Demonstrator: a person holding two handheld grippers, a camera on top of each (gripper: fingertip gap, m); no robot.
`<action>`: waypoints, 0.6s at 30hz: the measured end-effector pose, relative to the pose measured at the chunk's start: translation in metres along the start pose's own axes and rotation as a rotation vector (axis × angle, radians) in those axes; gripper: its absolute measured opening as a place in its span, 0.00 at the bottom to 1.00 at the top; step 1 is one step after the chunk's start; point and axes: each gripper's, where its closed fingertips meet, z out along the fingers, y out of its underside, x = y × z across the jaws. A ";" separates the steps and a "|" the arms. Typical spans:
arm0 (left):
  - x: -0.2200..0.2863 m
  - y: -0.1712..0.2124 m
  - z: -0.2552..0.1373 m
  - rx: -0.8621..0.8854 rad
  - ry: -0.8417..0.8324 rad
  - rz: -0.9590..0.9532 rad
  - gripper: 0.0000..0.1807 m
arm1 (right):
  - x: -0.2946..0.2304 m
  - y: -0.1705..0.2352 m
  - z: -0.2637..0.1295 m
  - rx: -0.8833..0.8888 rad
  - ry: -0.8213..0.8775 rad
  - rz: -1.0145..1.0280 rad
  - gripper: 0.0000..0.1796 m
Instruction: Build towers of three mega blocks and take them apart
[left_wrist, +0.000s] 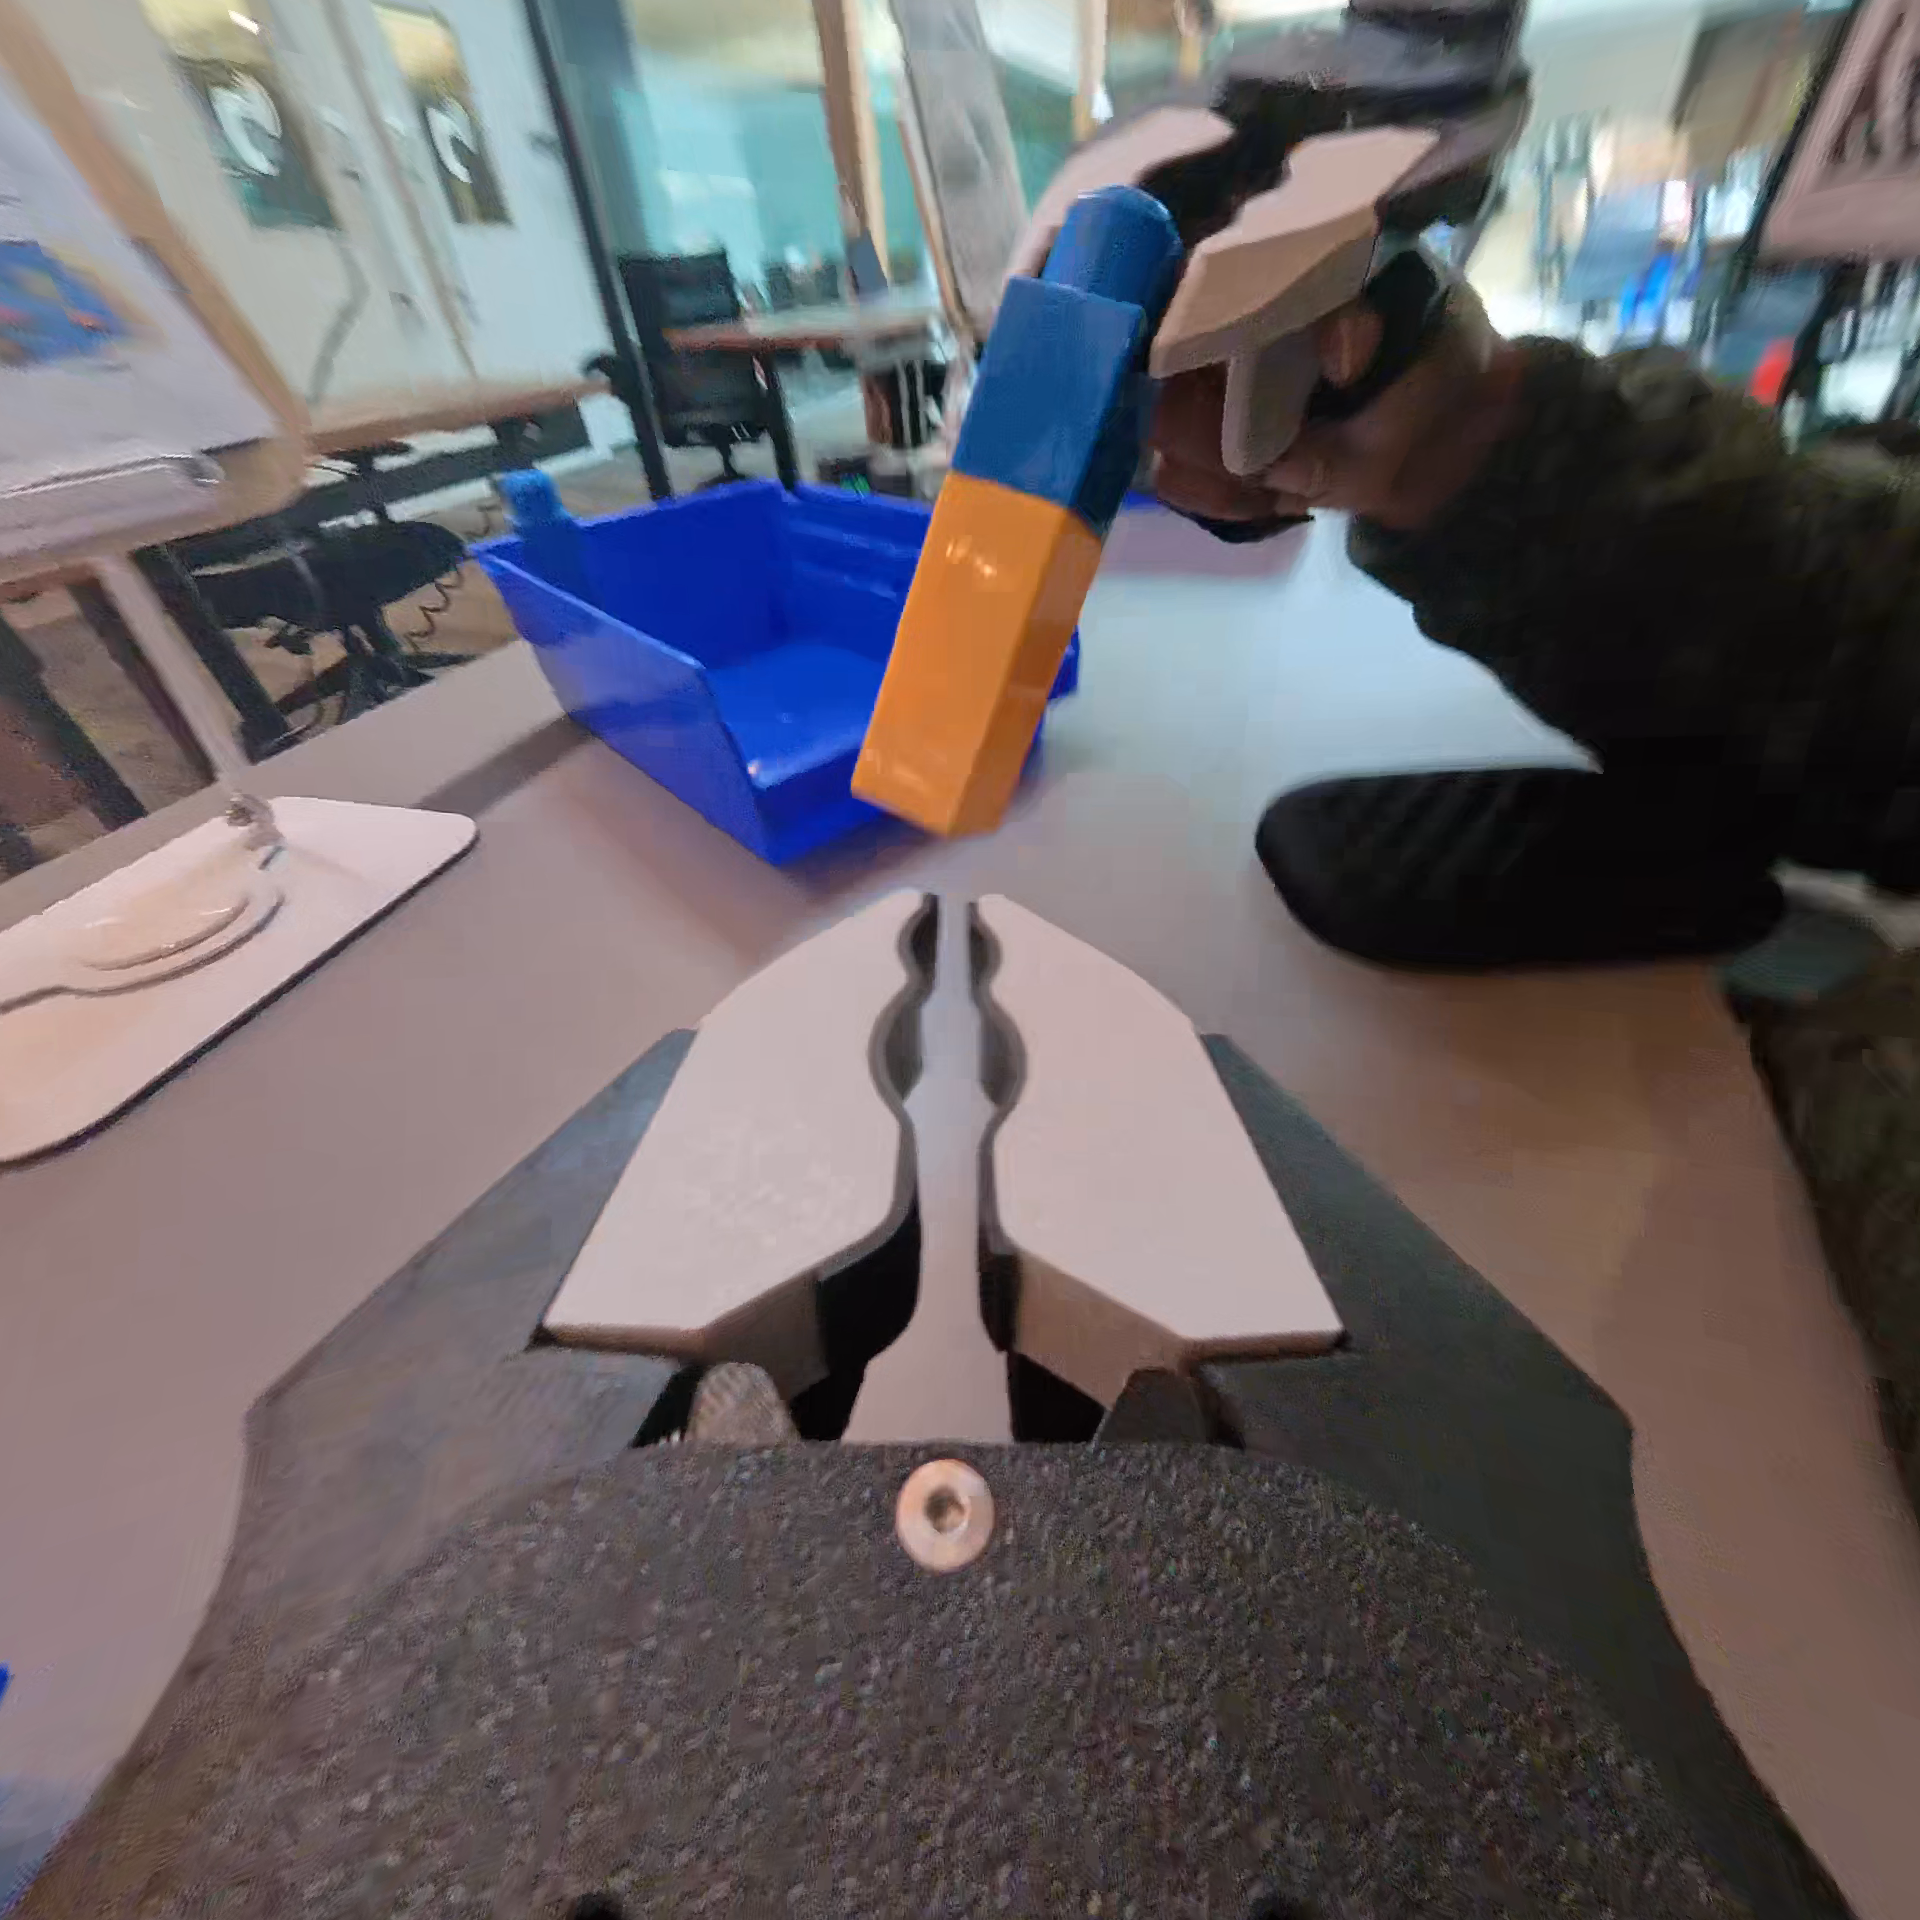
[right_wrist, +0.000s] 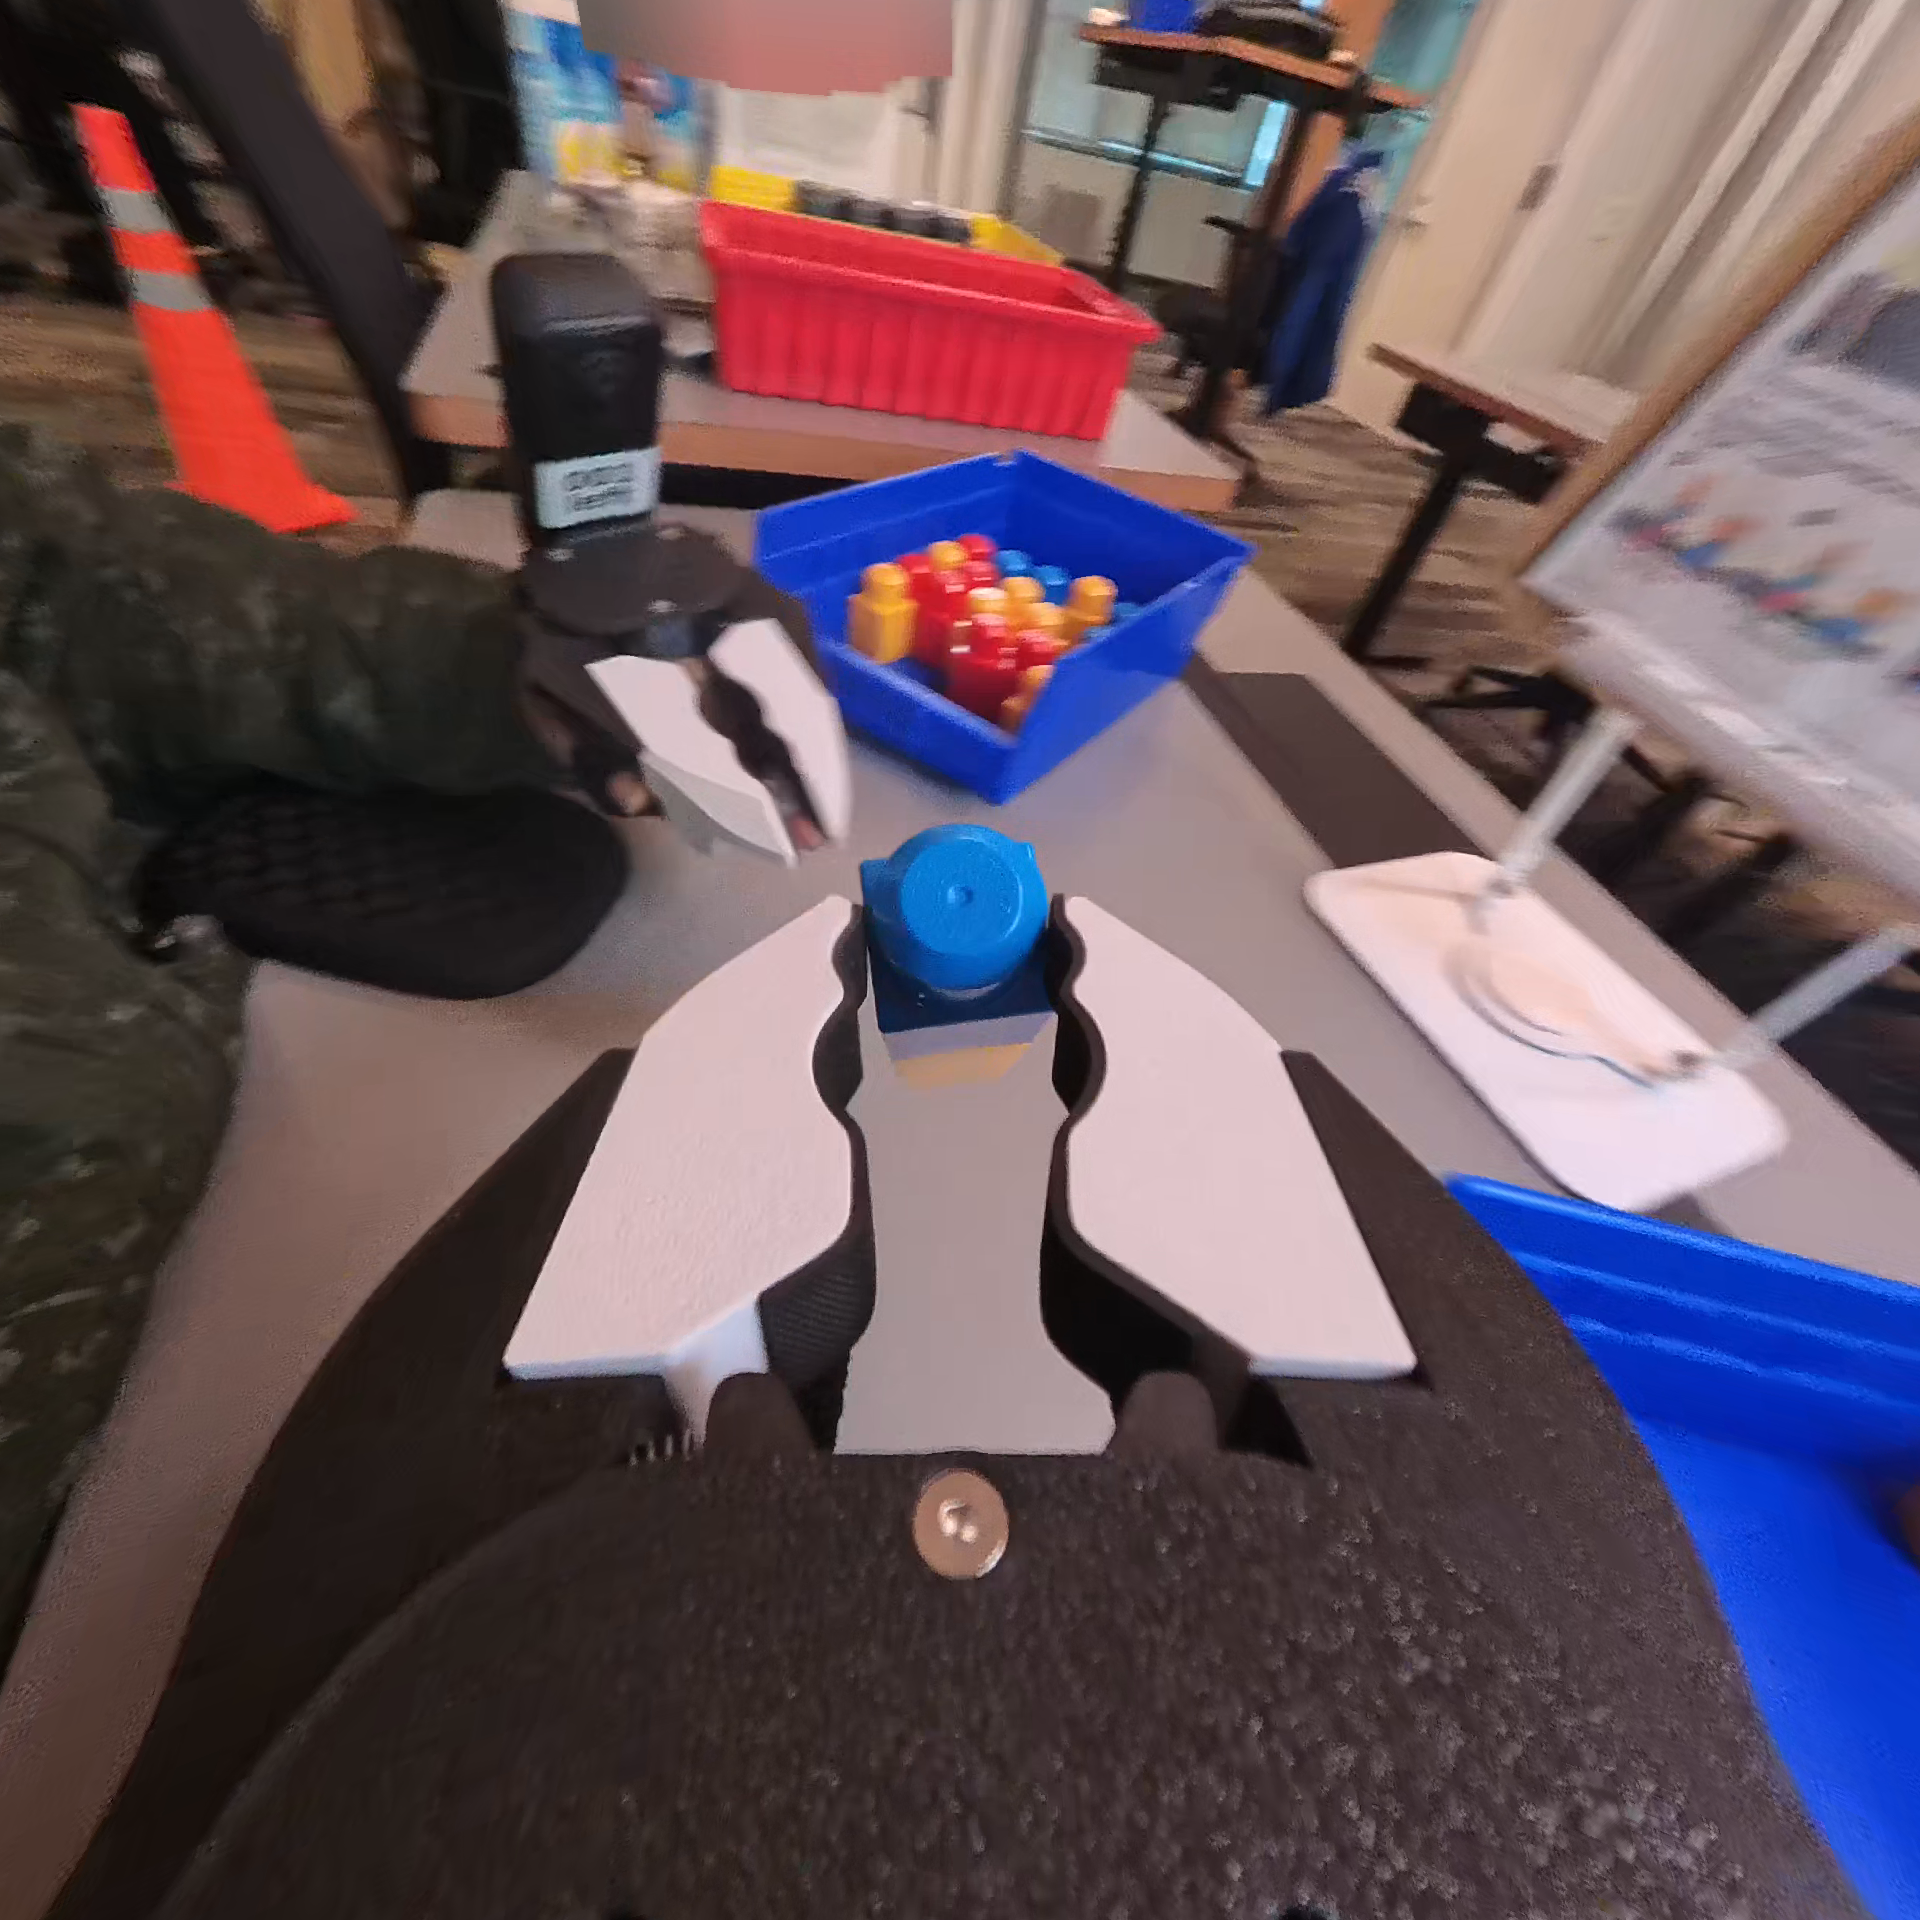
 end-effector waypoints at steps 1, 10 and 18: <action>-0.007 -0.006 -0.003 0.041 -0.023 -0.046 0.00 | 0.018 -0.008 -0.011 -0.013 0.051 0.006 0.19; -0.042 -0.014 -0.021 0.124 -0.212 -0.103 0.00 | 0.216 0.013 -0.100 -0.377 0.515 0.128 0.19; -0.037 -0.001 -0.013 0.075 -0.193 -0.091 0.00 | 0.316 0.117 -0.141 -0.566 0.613 0.335 0.19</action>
